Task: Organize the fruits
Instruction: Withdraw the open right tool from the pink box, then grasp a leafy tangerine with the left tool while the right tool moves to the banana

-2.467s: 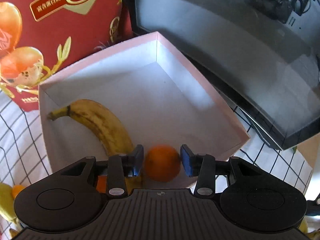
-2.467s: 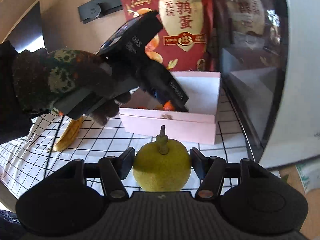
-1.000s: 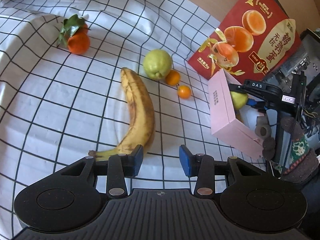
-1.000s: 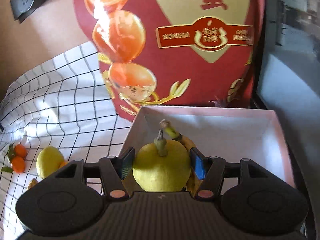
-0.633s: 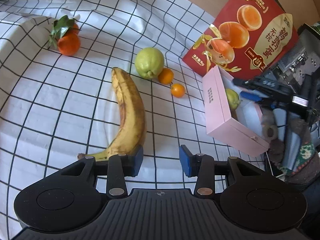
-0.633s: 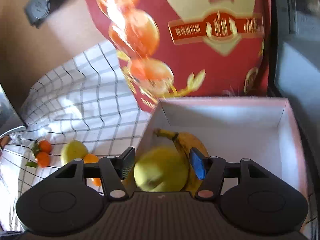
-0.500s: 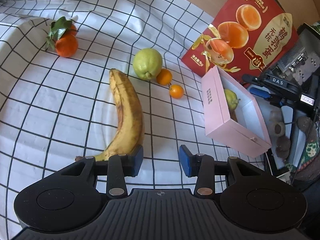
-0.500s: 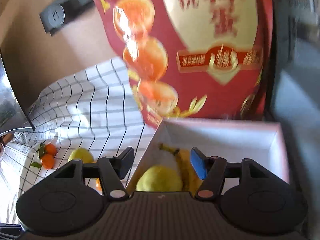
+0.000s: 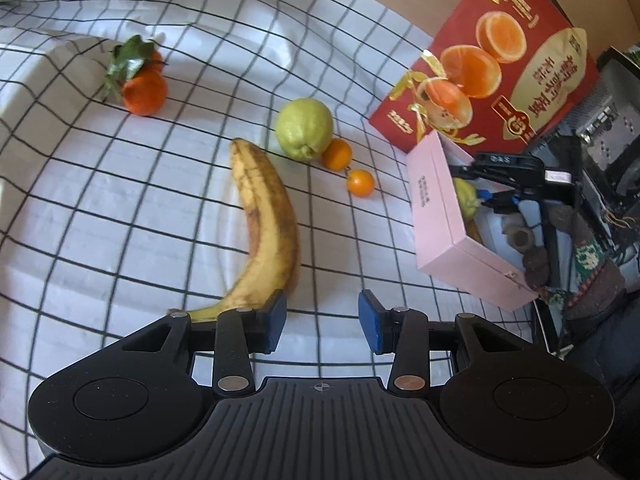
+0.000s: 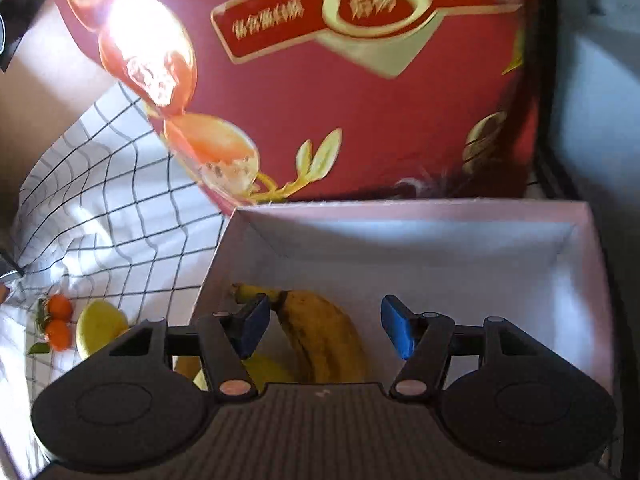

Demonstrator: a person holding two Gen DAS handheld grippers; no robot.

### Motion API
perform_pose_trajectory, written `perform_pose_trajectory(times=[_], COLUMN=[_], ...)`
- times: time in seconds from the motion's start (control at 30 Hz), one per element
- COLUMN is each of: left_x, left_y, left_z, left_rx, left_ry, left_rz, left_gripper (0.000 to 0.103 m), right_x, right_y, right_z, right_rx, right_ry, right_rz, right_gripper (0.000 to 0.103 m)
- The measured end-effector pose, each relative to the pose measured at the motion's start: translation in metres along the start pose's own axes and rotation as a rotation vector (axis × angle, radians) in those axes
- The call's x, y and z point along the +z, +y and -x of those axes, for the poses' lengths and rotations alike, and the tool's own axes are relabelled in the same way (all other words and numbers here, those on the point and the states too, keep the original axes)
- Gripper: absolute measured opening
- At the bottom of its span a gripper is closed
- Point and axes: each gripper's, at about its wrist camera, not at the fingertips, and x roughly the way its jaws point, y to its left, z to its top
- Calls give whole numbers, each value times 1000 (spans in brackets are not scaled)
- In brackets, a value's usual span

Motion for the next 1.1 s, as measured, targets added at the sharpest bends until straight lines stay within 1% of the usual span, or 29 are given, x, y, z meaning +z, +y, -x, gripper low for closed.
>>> perform_pose_trajectory(times=[0.03,0.07,0.23,0.27,0.3,0.33,0.4,0.5,0.6,0.67,0.7,0.73,0.77,0.8,0.83,0.87,0.97,1.1], left_x=[1,1,3,2,2,1,0,-2,1,6,9,12,16,19,22,25,33,44], left_y=[2,3,3,2,1,0,-2,-3,-2,-3,-4,-5,-5,-6,-4,-1,8,23], left_z=[1,1,-2,-3,-4,-5,-6,-5,-2,2,3,4,5,5,5,5,4,8], left_rx=[3,5,-10,-14,-20,-25,-33,-29,-3,17,24,30,40,49,61,70,84,115], left_ry=[-3,-5,-1,1,4,7,11,9,-19,-51,-63,-75,-87,-95,-104,-109,-104,-136], left_rz=[4,7,6,3,2,0,-6,-12,-27,-48,-55,-62,-66,-64,-54,-42,-21,-3], left_gripper=[44,44,44,44,44,44,44,44,44,44,44,44,44,44,44,44,44,44], right_x=[-2,-2,-5,-6,-6,-6,-7,-12,-19,-25,-30,-34,-39,-43,-49,-57,-80,-109], right_y=[0,0,-2,-2,-2,-2,-2,7,21,36,45,56,67,78,89,103,140,180], right_z=[3,6,27,31,35,37,39,44,56,66,71,77,83,87,91,94,89,62], right_rx=[16,6,-40,-44,-44,-43,-37,-46,-51,-86,-98,-106,-108,-105,-100,-91,-47,21], right_ry=[1,-6,-67,-78,-79,-75,-67,-93,-126,-162,-179,-194,-208,-217,-228,-239,-237,-184], right_rz=[-1,0,0,2,5,5,16,51,101,166,206,245,283,313,345,385,480,548], right_gripper=[44,39,31,21,15,14,14,14,17,25,27,32,40,44,53,59,67,68])
